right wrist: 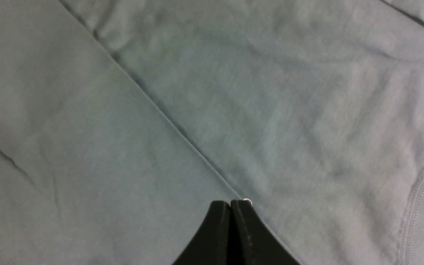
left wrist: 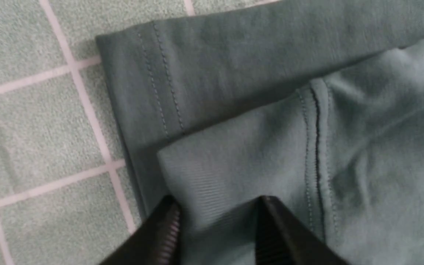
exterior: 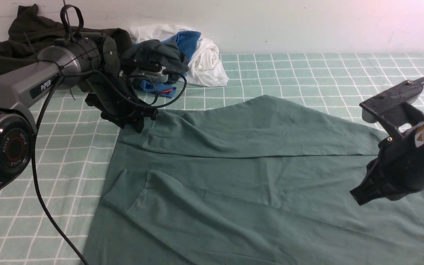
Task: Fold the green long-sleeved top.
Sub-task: Use the left arm to clamp the cuff farthest from it, then use the left arm to drag and drop the cuff onto the cuff closest to the left arm
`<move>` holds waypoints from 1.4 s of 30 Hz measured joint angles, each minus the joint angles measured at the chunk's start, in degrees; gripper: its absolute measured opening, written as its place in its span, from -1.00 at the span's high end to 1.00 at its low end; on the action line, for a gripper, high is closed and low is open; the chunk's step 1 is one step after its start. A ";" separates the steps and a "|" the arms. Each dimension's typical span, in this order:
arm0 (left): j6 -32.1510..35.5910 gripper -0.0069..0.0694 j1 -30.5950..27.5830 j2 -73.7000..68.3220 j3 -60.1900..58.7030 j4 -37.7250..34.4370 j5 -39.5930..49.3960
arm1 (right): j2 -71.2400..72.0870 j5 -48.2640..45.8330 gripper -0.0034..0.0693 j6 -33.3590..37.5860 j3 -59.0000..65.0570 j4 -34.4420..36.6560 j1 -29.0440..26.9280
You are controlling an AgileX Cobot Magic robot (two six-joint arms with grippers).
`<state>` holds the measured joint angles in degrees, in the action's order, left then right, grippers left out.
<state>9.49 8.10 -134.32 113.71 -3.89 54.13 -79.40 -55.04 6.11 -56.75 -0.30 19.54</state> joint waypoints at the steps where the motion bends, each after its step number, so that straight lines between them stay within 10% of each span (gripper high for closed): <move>1: 0.05 0.27 0.00 0.00 0.00 0.00 0.00 | 0.00 0.05 0.94 0.00 -0.07 0.00 0.00; 8: 0.31 0.77 0.06 0.00 0.12 0.00 0.49 | 0.00 0.75 0.94 0.00 -0.07 0.00 0.00; 33: 0.10 0.78 2.55 22.88 1.30 -18.82 16.57 | 6.43 -3.06 0.94 1.30 -2.34 0.30 0.00; 42: -2.39 0.78 2.55 40.76 -22.31 -18.88 15.67 | 13.02 -4.08 0.94 1.49 -2.38 3.05 0.00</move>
<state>7.10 10.65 -93.56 91.39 -22.77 69.80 -66.38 -59.12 7.60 -59.13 2.75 19.54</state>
